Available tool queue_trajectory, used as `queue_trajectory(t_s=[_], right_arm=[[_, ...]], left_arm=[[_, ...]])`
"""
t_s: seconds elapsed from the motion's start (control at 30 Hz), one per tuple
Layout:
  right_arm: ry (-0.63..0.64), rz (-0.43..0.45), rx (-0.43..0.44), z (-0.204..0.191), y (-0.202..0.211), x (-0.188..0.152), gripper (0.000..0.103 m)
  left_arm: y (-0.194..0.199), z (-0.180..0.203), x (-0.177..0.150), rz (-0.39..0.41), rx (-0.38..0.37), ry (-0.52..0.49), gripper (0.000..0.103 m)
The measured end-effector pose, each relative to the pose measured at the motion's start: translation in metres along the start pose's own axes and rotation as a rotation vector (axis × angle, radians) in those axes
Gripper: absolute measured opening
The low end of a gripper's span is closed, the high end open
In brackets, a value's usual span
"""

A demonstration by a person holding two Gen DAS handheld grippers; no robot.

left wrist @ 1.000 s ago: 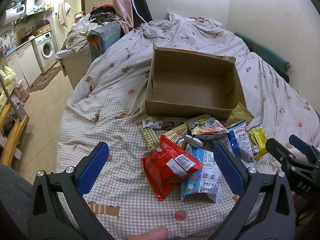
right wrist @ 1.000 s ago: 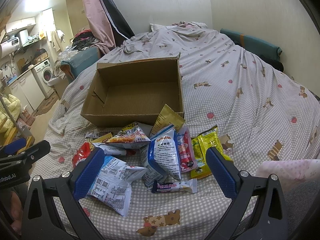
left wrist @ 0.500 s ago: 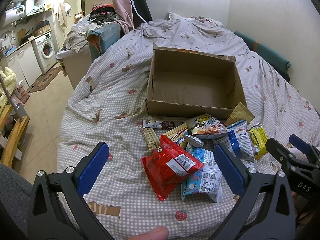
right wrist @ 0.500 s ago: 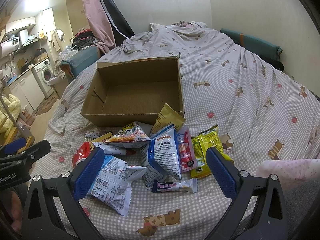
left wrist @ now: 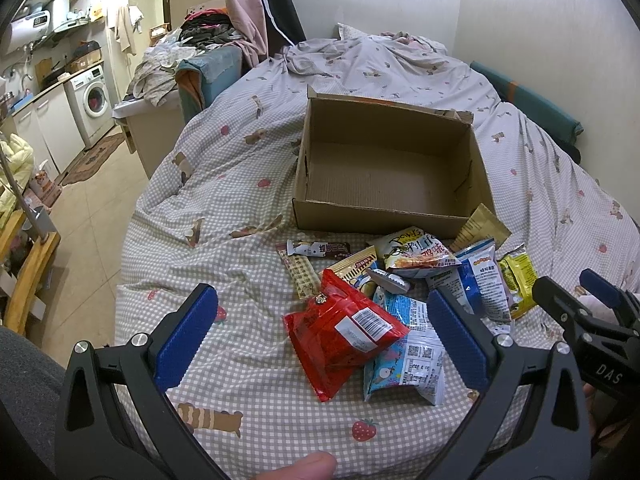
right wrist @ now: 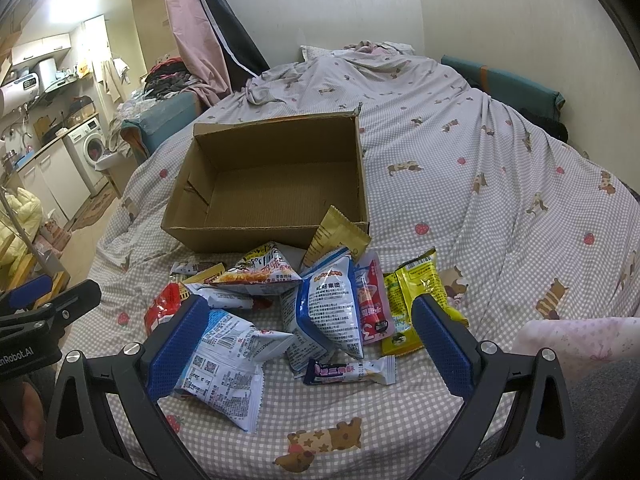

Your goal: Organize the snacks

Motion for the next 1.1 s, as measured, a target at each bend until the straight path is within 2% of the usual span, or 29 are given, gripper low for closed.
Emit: queue_trajectory(t_s=[0.5, 0.63, 0.73, 0.8, 0.9, 0.93, 1.03, 1.1], right_arm=[[0.001, -0.005, 0.001, -0.001, -0.001, -0.004, 0.103], [-0.018, -0.025, 0.026, -0.001, -0.005, -0.005, 0.103], [-0.116, -0.105, 0.132, 0.005, -0.016, -0.009, 0.103], [-0.226, -0.22, 0.237, 0.006, -0.036, -0.018, 0.103], [-0.31, -0.359, 0.345, -0.006, -0.063, -0.031, 0.103], [-0.354, -0.43, 0.377, -0.013, -0.076, -0.039, 0.103], [-0.375, -0.536, 0.415, -0.031, -0.097, -0.051, 0.101], [-0.327, -0.579, 0.403, -0.049, -0.108, -0.054, 0.097]], left_arm=[[-0.002, -0.004, -0.002, 0.001, 0.006, -0.002, 0.103], [-0.005, -0.009, -0.001, -0.008, 0.022, 0.018, 0.103], [-0.011, -0.023, 0.004, -0.013, 0.075, 0.065, 0.103], [-0.014, -0.038, 0.008, -0.028, 0.102, 0.124, 0.103], [-0.018, -0.054, 0.013, -0.052, 0.115, 0.178, 0.103], [-0.019, -0.056, 0.014, -0.055, 0.12, 0.186, 0.103], [-0.021, -0.067, 0.014, -0.074, 0.14, 0.218, 0.103], [-0.025, -0.072, 0.013, -0.1, 0.142, 0.237, 0.103]])
Point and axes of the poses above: each gripper's, at about its wrist camera, not at the fingertips, and y roughly against the way its jaws point, z to its right, x to its top, the point moved 4 cm from there along -y, roughly the way its jaws point, and after that the axes turned 13 degrees about y, right-handed, at the moved point
